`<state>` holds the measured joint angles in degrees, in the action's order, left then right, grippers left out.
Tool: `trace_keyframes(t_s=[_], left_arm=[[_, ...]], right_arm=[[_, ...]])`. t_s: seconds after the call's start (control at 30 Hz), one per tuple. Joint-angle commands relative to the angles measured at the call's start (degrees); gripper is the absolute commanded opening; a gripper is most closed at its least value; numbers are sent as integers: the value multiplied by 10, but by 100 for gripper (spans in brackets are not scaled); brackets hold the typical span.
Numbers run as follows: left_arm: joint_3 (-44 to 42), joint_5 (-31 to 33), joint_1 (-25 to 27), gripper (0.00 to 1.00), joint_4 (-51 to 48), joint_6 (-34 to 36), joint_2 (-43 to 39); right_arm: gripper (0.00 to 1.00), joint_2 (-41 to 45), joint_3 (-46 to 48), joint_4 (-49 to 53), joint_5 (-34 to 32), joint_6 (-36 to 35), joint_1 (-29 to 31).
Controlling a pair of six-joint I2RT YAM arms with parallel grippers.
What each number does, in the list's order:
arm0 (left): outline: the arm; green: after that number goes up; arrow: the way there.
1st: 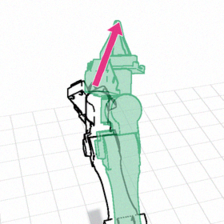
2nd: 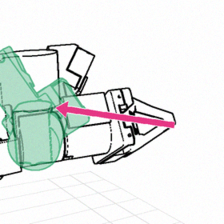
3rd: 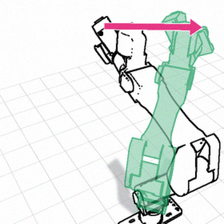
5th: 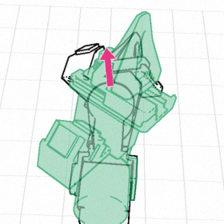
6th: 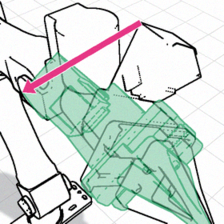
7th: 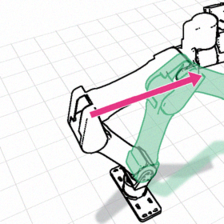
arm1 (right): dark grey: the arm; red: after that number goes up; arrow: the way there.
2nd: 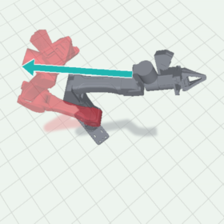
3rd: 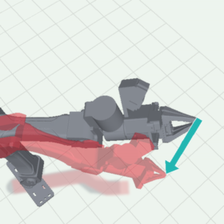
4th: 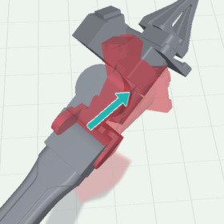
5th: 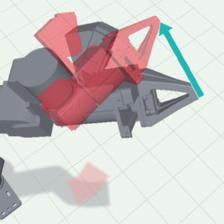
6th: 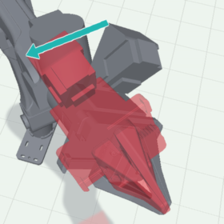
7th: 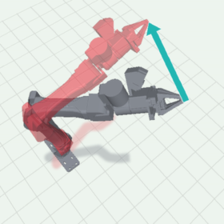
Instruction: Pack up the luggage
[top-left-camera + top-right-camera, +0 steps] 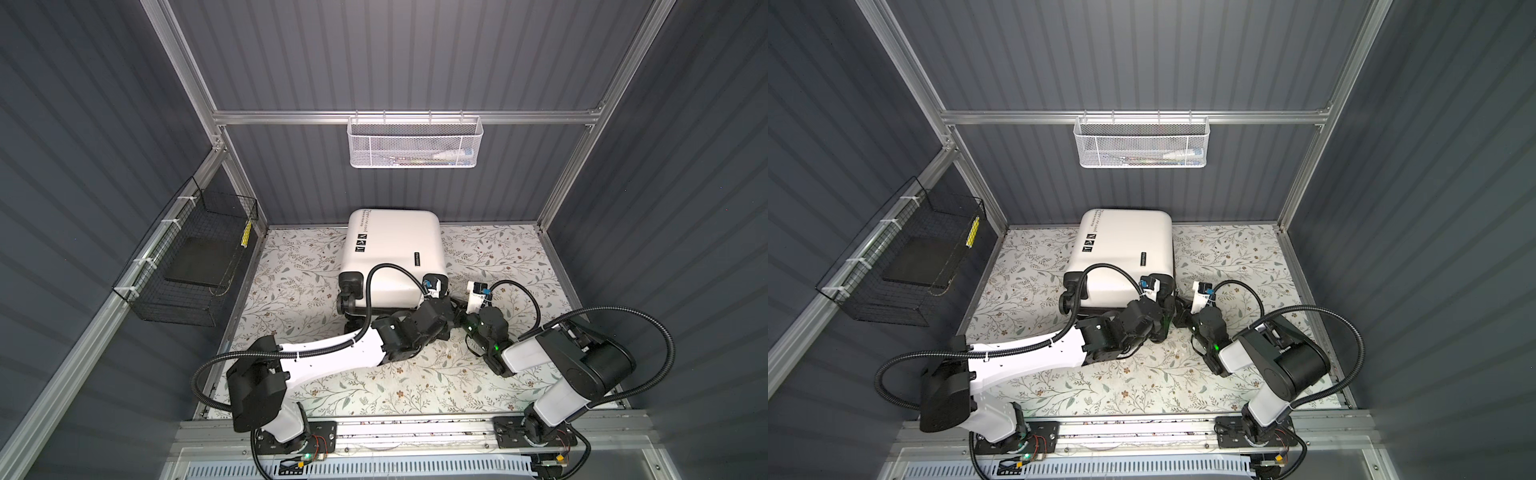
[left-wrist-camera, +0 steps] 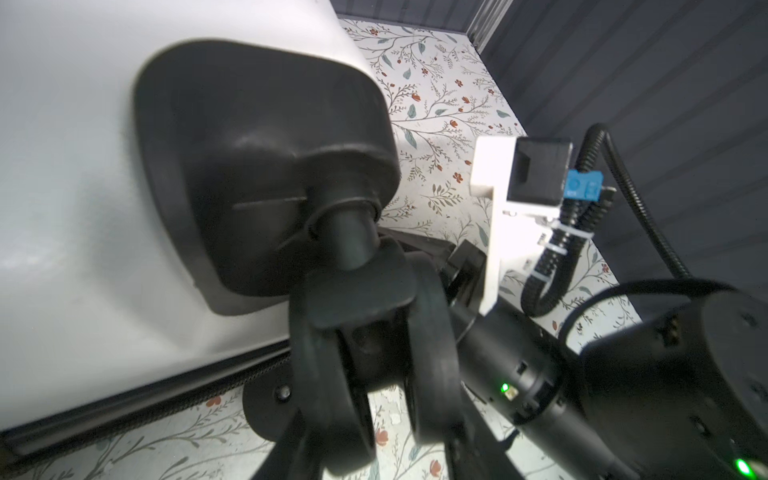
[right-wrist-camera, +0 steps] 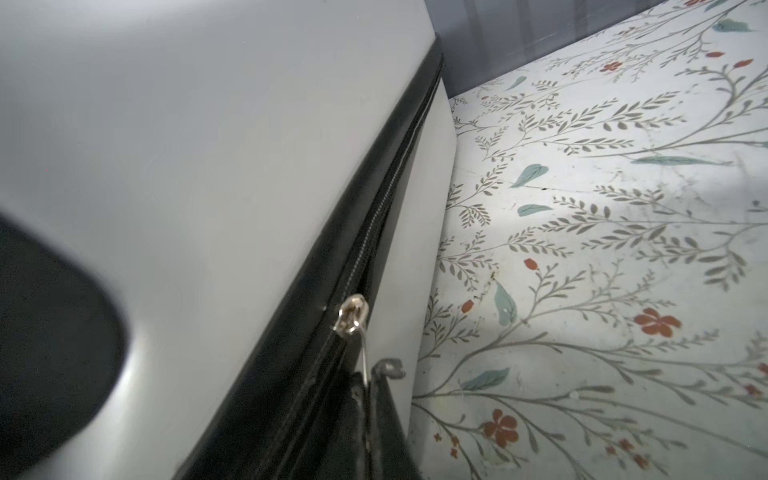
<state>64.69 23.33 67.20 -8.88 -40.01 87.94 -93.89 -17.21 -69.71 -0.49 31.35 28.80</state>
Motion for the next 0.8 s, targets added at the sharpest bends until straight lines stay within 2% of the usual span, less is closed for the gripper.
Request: trace_keyframes(t_s=[0.0, 0.3, 0.77], left_arm=[[-17, -22, 10, 0, 43, 34, -71], [-79, -73, 11, 0, 27, 34, -136], [-140, -93, 11, 0, 1, 26, -221]], right_arm=[[0, -12, -17, 7, -68, 29, -35], [0, -34, -49, 28, -53, 67, -69], [0, -71, -168, 144, 8, 148, -187]])
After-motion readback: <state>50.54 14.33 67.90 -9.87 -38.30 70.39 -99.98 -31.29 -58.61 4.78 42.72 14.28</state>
